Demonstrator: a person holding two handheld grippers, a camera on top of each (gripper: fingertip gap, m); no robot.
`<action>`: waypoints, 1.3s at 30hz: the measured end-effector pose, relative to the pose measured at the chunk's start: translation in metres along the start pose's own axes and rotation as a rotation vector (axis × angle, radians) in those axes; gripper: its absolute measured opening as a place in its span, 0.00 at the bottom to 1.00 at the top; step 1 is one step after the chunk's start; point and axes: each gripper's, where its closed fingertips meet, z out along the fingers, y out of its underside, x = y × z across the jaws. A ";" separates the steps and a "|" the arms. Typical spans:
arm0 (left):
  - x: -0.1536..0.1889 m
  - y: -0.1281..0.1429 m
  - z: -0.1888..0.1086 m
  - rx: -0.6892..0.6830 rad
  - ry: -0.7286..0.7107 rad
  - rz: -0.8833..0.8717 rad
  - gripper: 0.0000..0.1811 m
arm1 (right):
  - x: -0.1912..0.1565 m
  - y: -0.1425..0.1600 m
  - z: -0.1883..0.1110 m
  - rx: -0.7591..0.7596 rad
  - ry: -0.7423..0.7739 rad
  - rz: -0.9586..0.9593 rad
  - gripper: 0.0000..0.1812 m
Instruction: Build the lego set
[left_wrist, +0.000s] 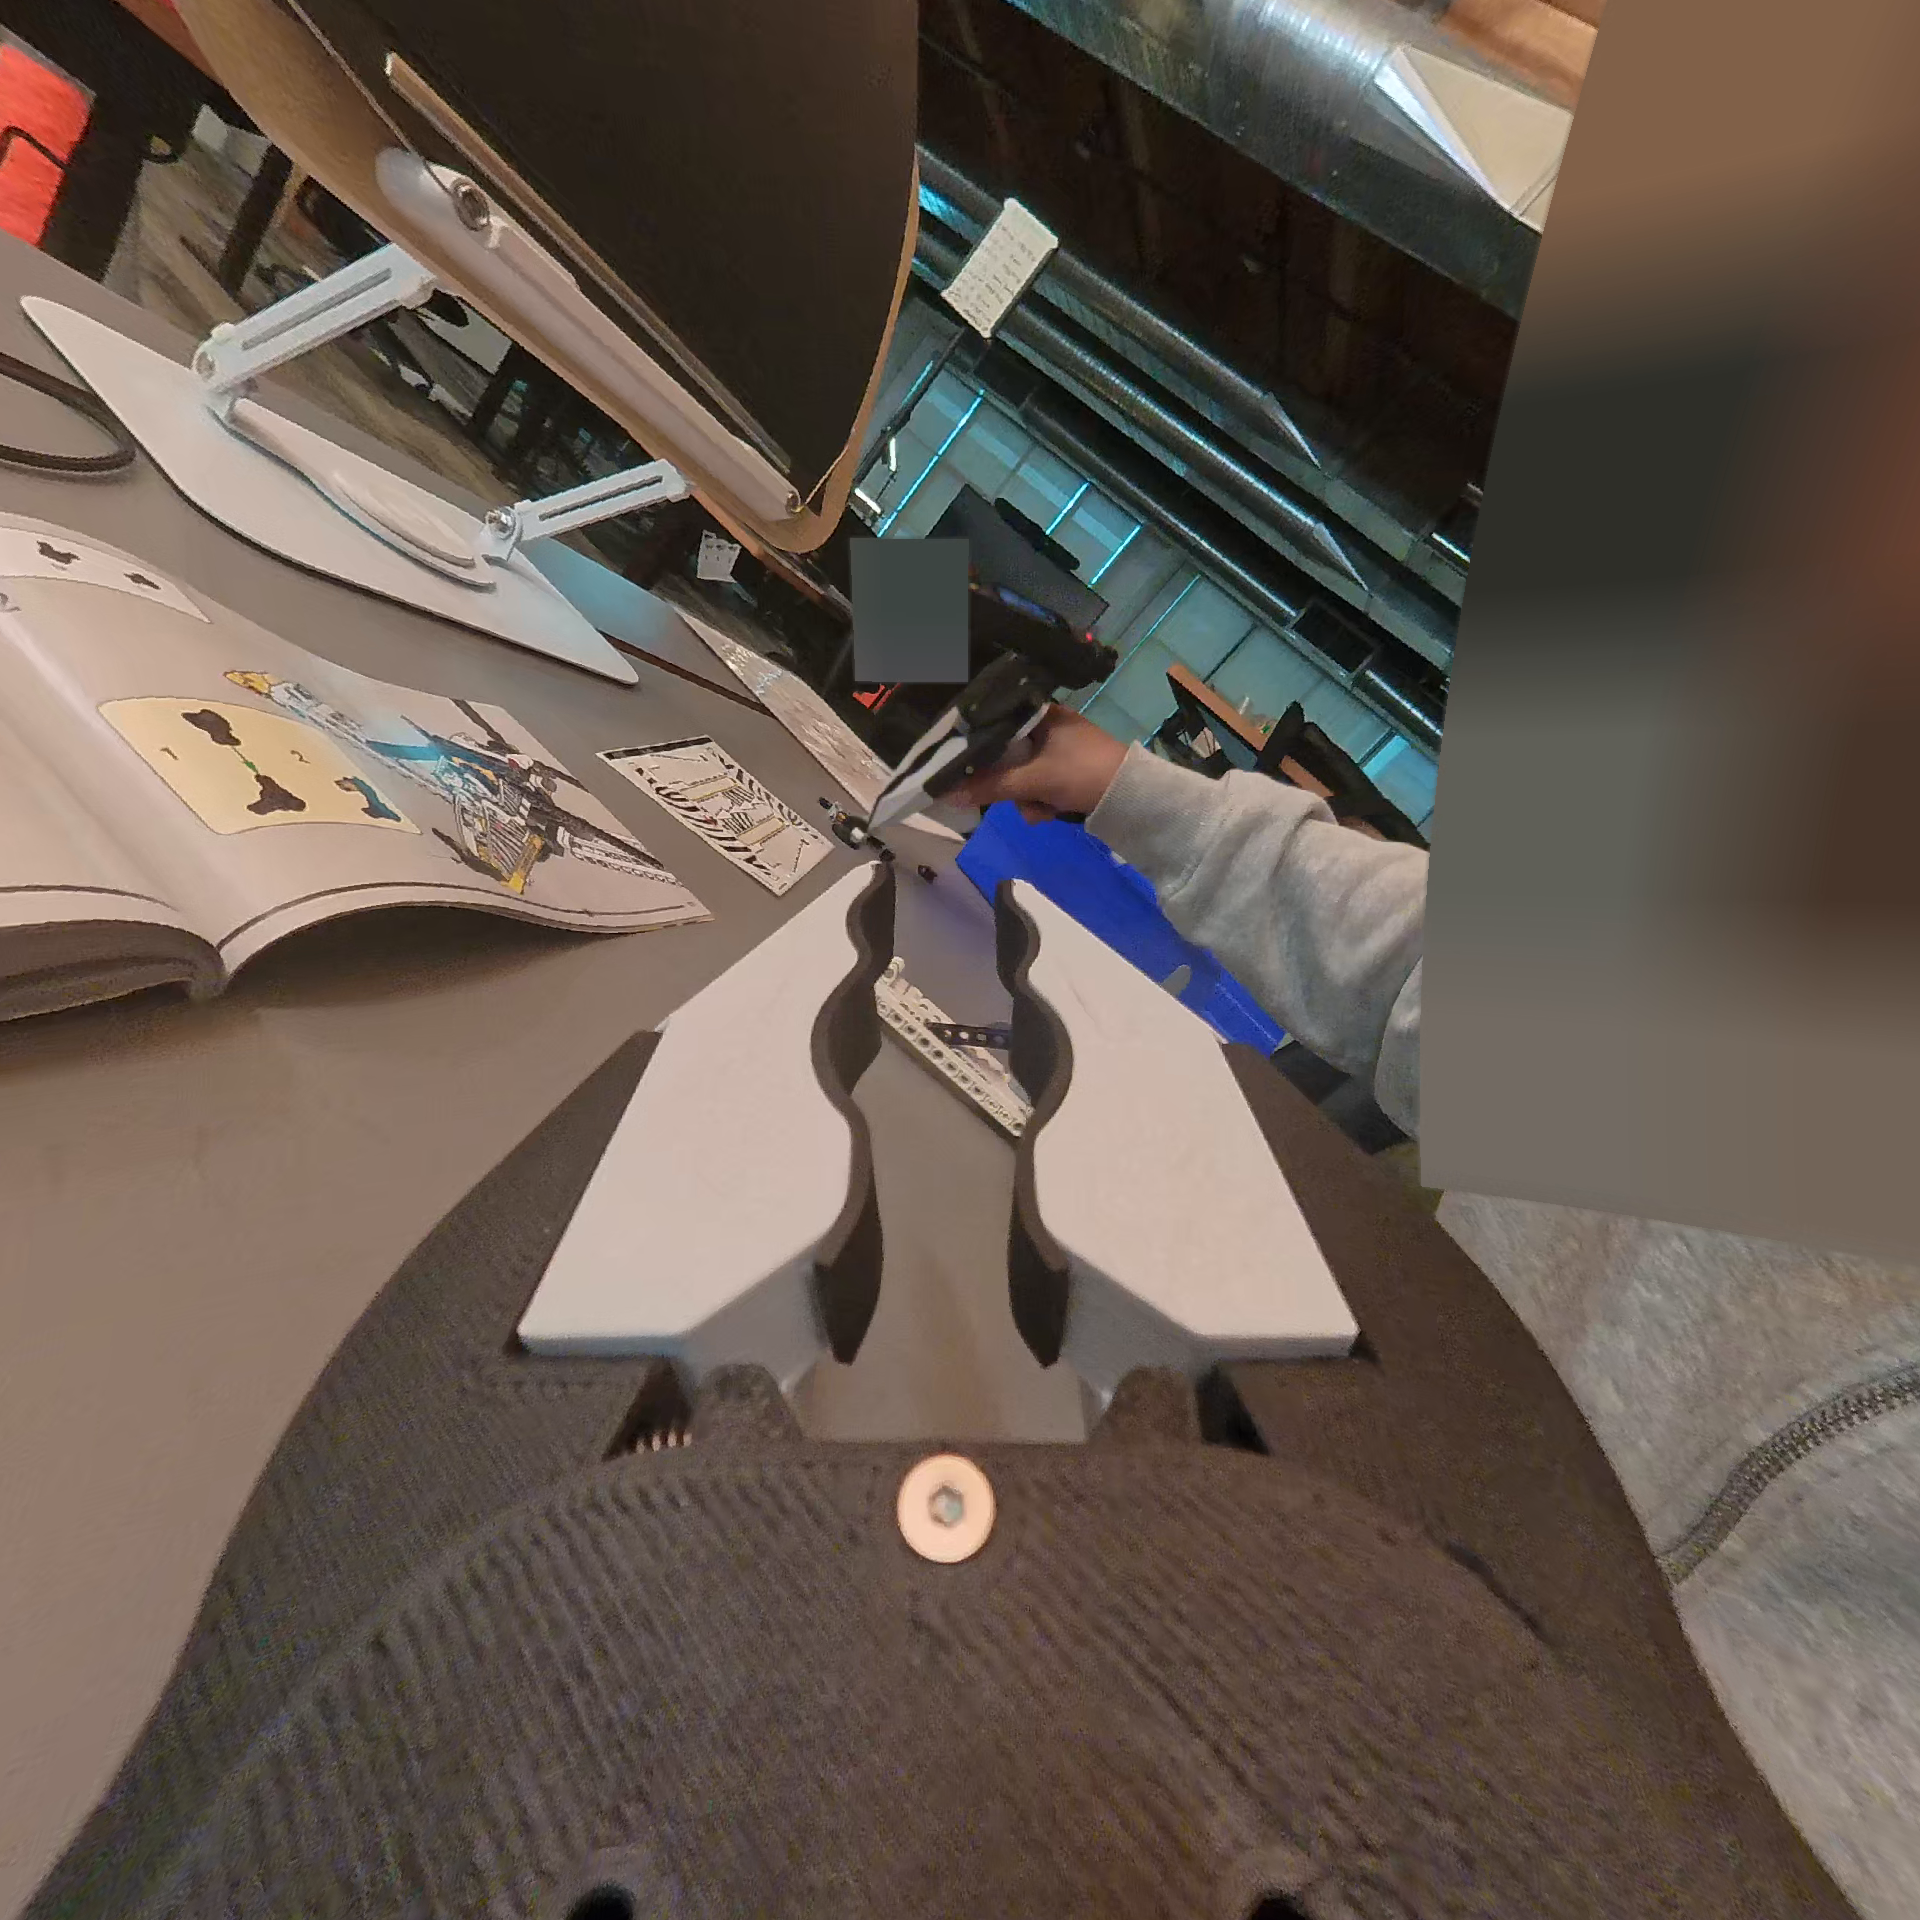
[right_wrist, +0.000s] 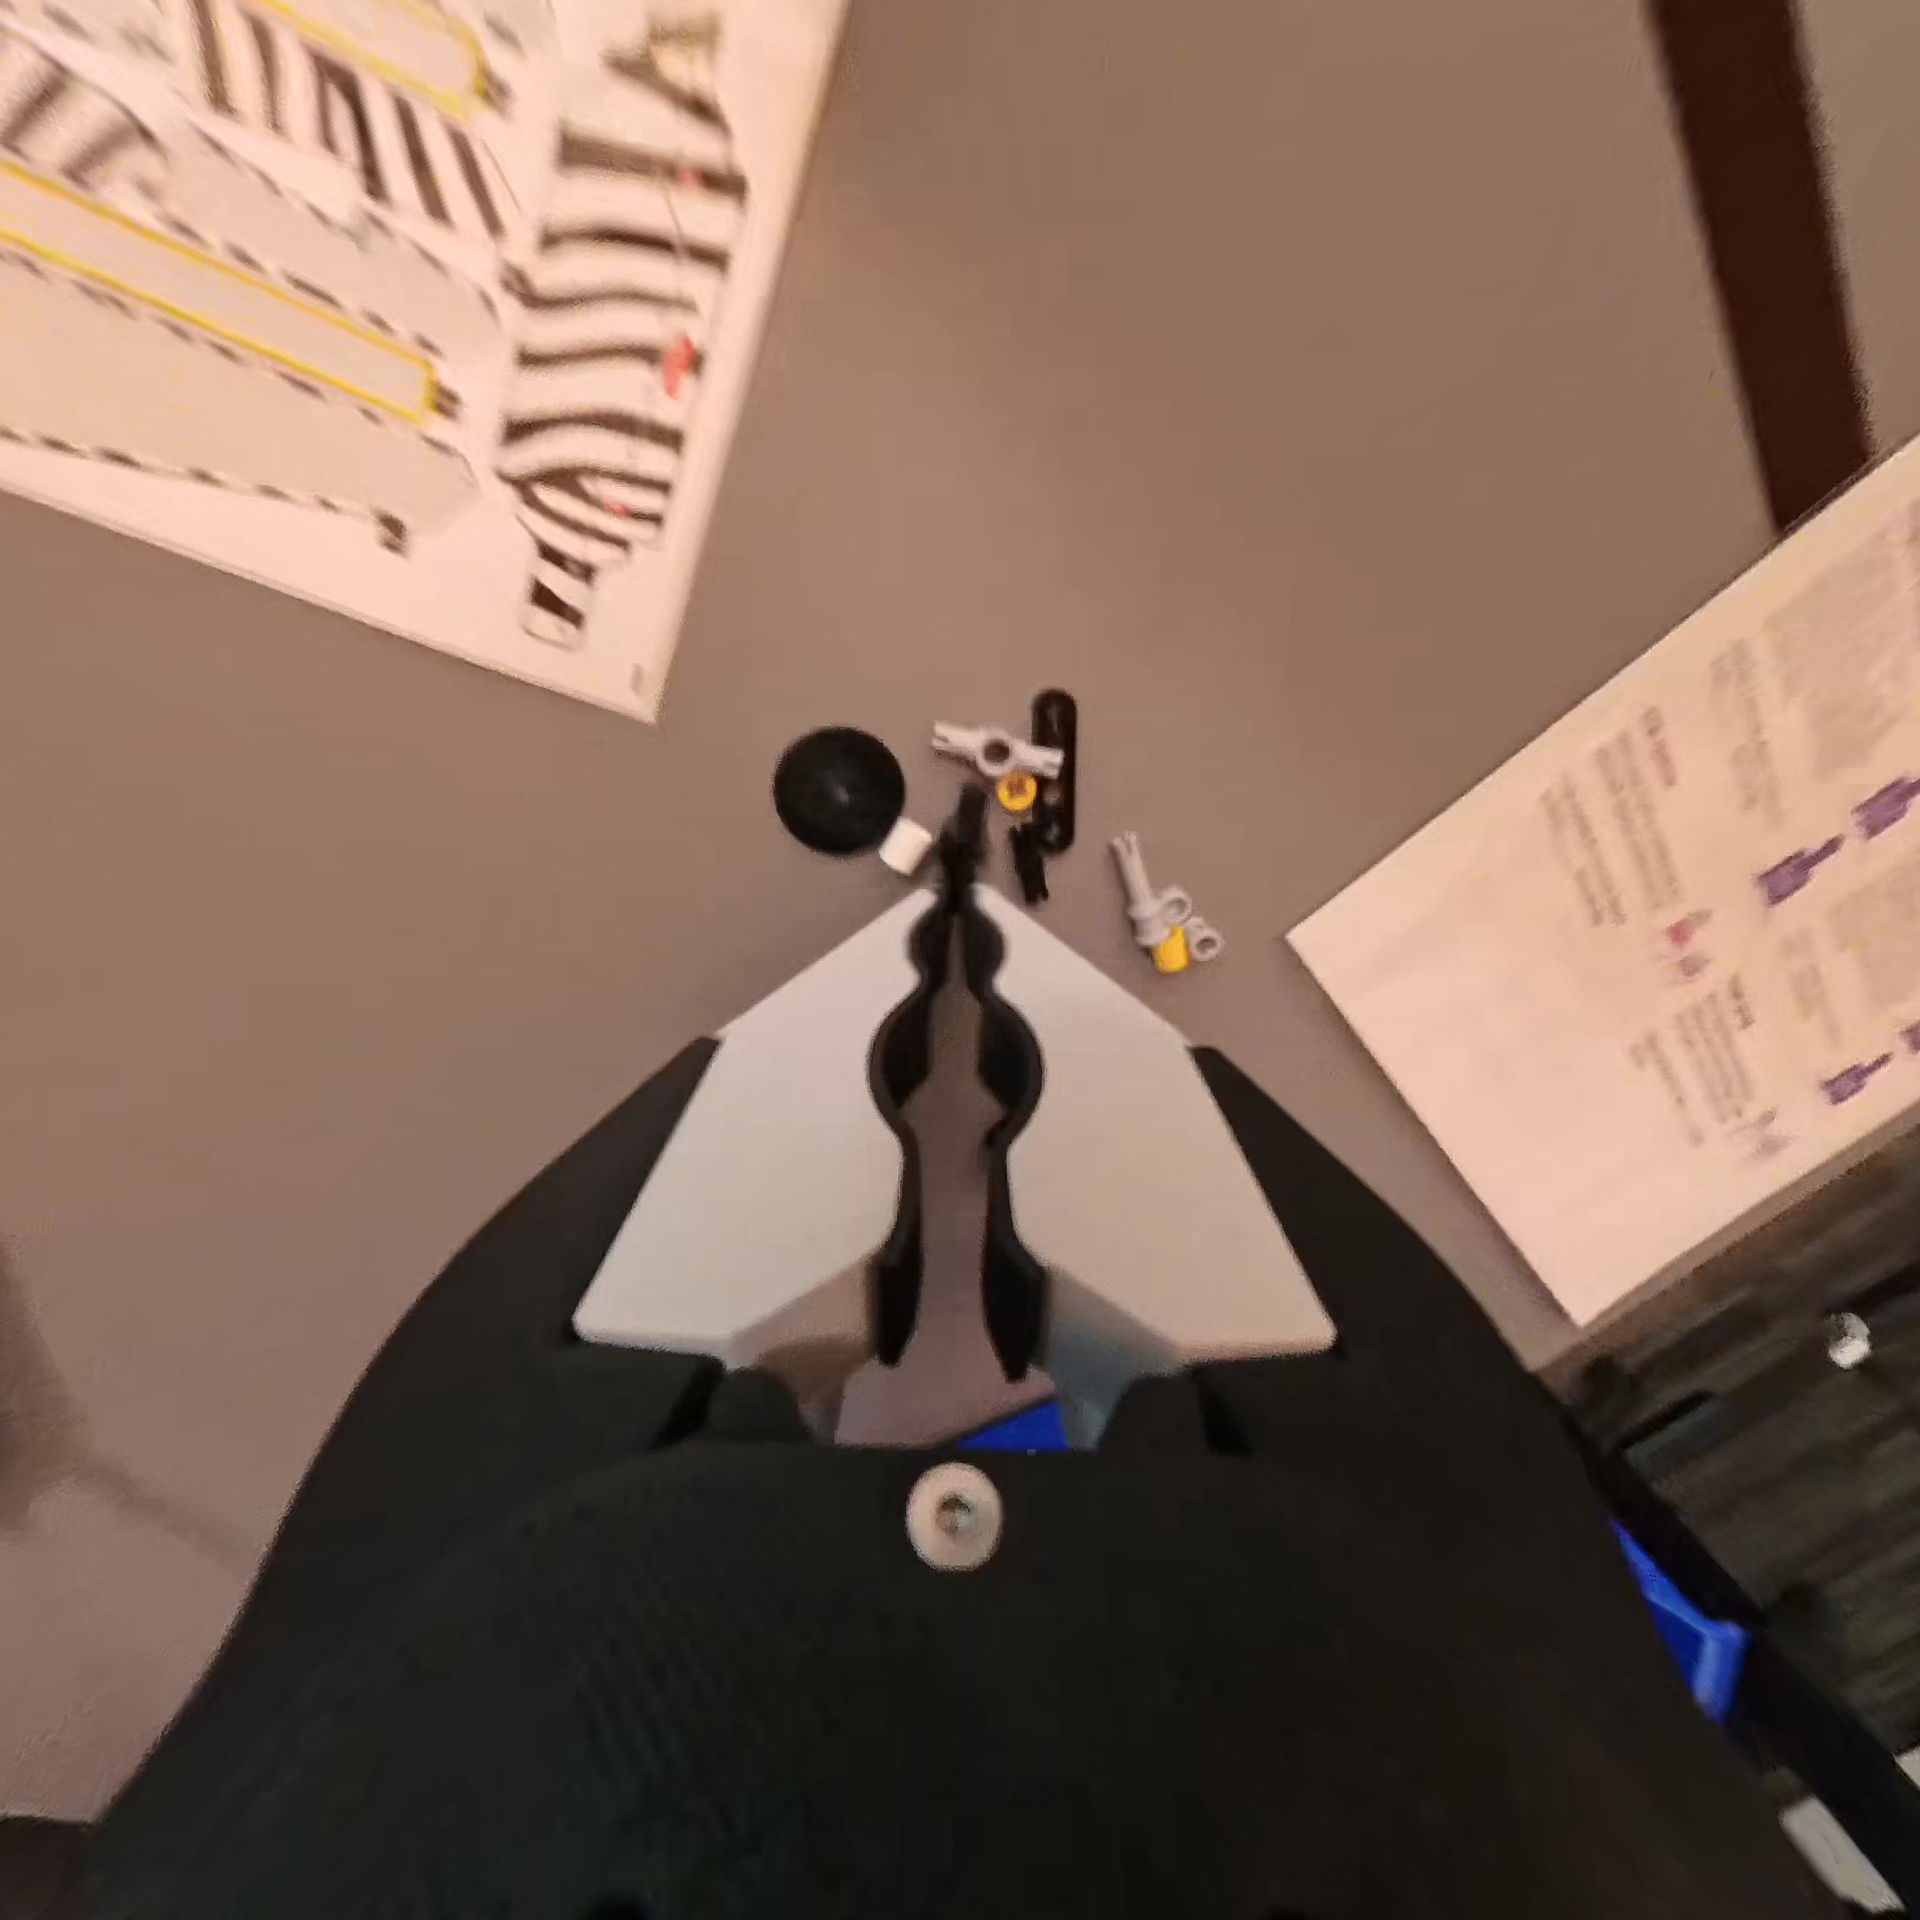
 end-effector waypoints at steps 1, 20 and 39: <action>0.000 0.000 0.000 0.000 -0.003 0.004 0.09 | 0.001 0.005 0.005 -0.019 0.000 -0.003 0.00; 0.000 0.003 0.002 -0.015 -0.003 0.007 0.10 | -0.203 -0.097 -0.102 0.494 -0.319 -0.472 0.00; -0.001 0.003 0.002 -0.011 0.012 -0.025 0.11 | -0.265 -0.105 -0.103 0.562 -0.420 -0.662 0.04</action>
